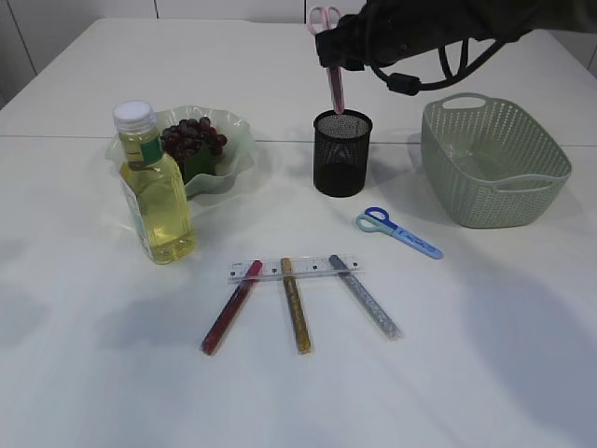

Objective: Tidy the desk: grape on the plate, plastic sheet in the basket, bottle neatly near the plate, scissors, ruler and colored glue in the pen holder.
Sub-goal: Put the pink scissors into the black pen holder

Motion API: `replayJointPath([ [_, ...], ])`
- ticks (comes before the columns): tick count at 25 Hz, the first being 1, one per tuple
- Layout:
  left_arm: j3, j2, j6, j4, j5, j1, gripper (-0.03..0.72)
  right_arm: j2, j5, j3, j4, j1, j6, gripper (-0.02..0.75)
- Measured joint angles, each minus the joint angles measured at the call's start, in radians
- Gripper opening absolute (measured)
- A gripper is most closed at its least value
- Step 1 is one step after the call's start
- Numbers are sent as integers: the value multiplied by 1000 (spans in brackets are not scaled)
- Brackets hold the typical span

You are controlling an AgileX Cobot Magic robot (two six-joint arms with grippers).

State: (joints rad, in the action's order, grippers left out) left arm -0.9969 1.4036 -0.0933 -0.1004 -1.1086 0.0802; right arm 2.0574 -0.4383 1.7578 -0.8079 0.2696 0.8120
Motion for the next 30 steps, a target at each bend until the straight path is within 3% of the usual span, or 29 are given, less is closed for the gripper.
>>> replayJointPath([
  [10, 0, 0, 0, 0, 0, 0, 415, 121, 215, 34, -17, -4, 64, 190],
  [19, 0, 0, 0, 0, 0, 0, 415, 181, 225, 36, -29, -4, 79, 195],
  [22, 0, 0, 0, 0, 0, 0, 415, 181, 227, 36, -33, -4, 79, 233],
  [27, 0, 0, 0, 0, 0, 0, 415, 181, 232, 36, -46, -4, 79, 380],
  [30, 0, 0, 0, 0, 0, 0, 415, 181, 224, 36, -74, -4, 79, 409],
])
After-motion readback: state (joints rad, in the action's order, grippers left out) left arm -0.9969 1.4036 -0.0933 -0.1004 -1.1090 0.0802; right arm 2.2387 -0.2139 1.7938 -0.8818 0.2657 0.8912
